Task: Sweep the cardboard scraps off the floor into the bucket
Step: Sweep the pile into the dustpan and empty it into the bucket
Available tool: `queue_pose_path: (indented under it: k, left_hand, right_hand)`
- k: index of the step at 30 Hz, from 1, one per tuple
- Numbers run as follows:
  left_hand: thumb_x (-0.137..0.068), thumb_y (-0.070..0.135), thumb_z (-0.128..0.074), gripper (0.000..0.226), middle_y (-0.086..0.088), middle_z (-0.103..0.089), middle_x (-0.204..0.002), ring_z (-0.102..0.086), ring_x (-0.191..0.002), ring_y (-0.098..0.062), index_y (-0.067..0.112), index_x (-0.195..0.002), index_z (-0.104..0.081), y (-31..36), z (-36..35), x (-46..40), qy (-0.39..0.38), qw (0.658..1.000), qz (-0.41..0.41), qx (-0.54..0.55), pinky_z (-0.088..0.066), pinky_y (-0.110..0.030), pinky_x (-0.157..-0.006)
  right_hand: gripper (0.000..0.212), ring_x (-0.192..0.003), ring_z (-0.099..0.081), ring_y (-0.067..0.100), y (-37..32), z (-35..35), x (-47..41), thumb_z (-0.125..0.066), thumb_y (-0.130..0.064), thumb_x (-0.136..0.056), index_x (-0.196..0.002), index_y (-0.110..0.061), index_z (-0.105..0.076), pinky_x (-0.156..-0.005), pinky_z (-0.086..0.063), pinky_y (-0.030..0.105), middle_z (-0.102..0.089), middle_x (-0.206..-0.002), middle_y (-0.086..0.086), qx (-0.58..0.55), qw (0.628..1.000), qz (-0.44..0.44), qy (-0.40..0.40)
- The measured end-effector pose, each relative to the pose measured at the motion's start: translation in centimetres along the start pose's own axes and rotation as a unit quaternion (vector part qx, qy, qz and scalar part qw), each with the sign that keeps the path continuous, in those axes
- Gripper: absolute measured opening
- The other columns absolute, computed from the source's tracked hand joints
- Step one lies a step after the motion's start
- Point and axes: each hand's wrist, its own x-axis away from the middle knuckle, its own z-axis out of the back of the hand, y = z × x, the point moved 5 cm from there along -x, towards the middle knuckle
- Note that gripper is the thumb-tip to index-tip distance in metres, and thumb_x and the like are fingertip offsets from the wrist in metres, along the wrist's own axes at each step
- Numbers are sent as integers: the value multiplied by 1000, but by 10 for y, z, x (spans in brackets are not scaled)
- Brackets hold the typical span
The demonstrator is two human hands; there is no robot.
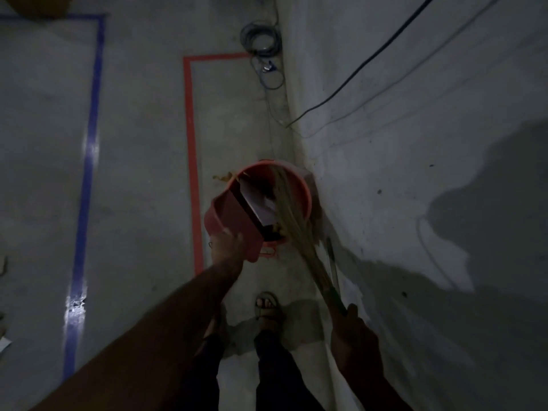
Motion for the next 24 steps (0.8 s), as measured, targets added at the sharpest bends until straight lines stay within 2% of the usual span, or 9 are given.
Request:
queue_pose_path:
  k: [3,5,8,12,14,17,20,22,24]
  left_hand:
    - [-87,32,-73,24,-12,-66,-100,-67,-83,-31,18,-106,-66,-11,5,23,30,999,-24,-29,-50,-35,-73]
    - [-97,29,-56,33,-13,-62,-117,-65,-96,-31,19,-129,-56,-21,11,43,60,996,-15,-65,-48,-35,-80]
    - [-100,22,-41,51,-15,-53,-135,-61,-107,-30,18,-150,-36,-41,12,71,96,995,8,-38,-45,-37,-82]
    - [-74,14,-65,50,-20,-67,-107,-63,-68,-33,13,-123,-70,-75,13,106,173,983,56,21,-48,-35,-59]
    - [-75,13,-56,50,-21,-67,-102,-61,-68,-36,8,-122,-69,-95,10,128,202,974,86,57,-48,-36,-57]
    - [-74,13,-33,58,-18,-63,-92,-60,-67,-36,6,-121,-66,-125,17,166,245,953,146,102,-49,-37,-55]
    - [-74,8,-44,55,-14,-59,-89,-57,-67,-33,7,-125,-64,-158,17,202,283,929,207,122,-46,-39,-59]
    - [-75,5,-52,53,-13,-57,-88,-55,-69,-33,7,-127,-62,-183,9,226,312,909,245,132,-44,-39,-62]
    - [-81,5,-54,50,-12,-56,-89,-54,-73,-32,8,-130,-59,-210,-1,253,327,890,285,144,-43,-39,-64]
  right_hand:
    - [40,-71,-47,14,-57,14,8,-30,-29,-101,-136,-47,-38,-54,-28,13,-50,-98,-4,200,969,107,98]
    - [35,-69,-47,6,-62,3,20,-27,-37,-100,-127,-57,-38,-55,-28,11,-49,-95,-14,212,960,163,87]
    - [46,-61,-58,14,-58,15,11,-30,-24,-95,-134,-33,-52,-49,-48,22,-63,-101,6,124,990,67,4]
    - [34,-49,-52,10,-103,28,4,-50,-22,-97,-130,-28,-57,-39,-43,24,-67,-82,2,128,986,109,1]
    - [31,-52,-58,16,-123,26,4,-52,-24,-98,-128,-20,-54,-41,-45,25,-67,-85,11,181,974,134,38]
    - [69,-56,-61,22,-166,18,10,-78,-17,-79,-142,-23,-51,-42,-48,31,-66,-102,18,201,965,168,3]
    - [73,-65,-61,21,-212,15,19,-61,-28,-94,-154,-47,-22,-52,-54,35,-56,-114,4,200,951,232,31]
    - [71,-70,-64,23,-236,11,21,-59,-36,-93,-146,-62,-19,-55,-57,39,-51,-109,-6,192,945,258,52]
    - [83,-63,-59,25,-264,-7,24,-66,-29,-88,-155,-42,-20,-49,-54,39,-49,-104,5,238,919,314,23]
